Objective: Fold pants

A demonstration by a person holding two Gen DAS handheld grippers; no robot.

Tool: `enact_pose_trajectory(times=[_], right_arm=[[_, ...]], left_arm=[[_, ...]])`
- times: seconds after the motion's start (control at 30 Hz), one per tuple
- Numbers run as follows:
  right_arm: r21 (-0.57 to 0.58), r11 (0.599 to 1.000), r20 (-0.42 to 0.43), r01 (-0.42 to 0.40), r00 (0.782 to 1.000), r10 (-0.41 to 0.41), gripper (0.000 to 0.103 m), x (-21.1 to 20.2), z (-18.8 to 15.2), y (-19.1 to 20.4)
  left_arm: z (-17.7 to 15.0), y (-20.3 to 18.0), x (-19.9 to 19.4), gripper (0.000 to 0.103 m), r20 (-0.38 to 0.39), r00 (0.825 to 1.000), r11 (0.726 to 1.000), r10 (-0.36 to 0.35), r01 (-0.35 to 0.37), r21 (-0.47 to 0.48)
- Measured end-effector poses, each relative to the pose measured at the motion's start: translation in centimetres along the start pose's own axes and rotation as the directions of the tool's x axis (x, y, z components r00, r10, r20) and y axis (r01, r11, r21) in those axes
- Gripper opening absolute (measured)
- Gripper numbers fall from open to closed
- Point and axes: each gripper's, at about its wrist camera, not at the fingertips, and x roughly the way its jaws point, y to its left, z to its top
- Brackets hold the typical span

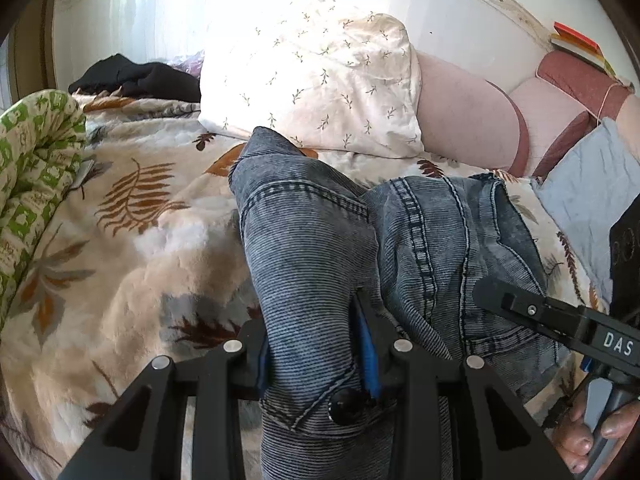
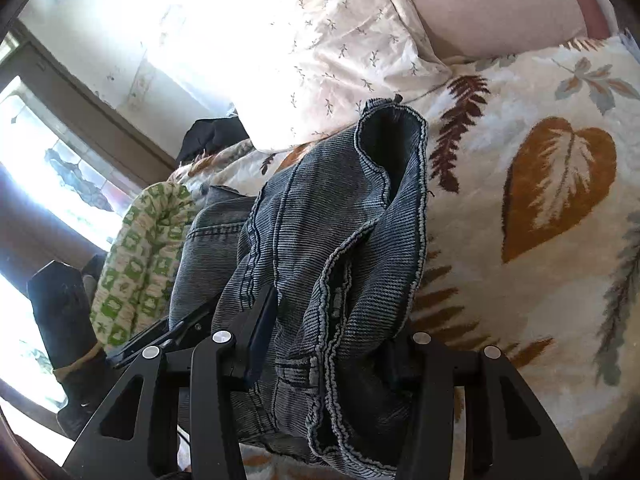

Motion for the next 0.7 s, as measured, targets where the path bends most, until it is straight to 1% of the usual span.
enact_pose_trajectory(times=[0.17,0.33,0.53,0.6,0.7], right_arm=[[-0.011,1.0,0.019,0.02,1.0,-0.02,0.044,0.4,0.0,-0.1],[0.013,0.999,0.029,0.03,0.999,-0.03,0.044,1.1,0.4,-1.3],[0.035,0.998,0.004,0.045,0.999,-0.045,0.045,2.3,0.2,-2.3],[0.039,0.998,0.001,0.044,0.999,-0.044,0.046,2.3,0.2,-2.4],[0.039,0.998,-0.007,0.055,0.998,-0.055,0.048,2.5,0.1,-2.5]], left_arm=[[0.8,-0.5,0.6,0.037,0.024,1.0,0.999,0.004,-0.006,0.043],[1.3,-0.9,1.8,0.037,0.017,1.0,0.998,0.008,-0.009,0.065],[1.0,-0.8,2.8,0.037,0.001,0.999,0.997,0.035,-0.035,0.064],[0.9,-0.8,2.9,0.038,0.001,0.999,0.997,0.041,-0.041,0.062],[0.5,-1.0,3.2,0.041,0.002,0.997,0.993,0.082,-0.082,0.084]])
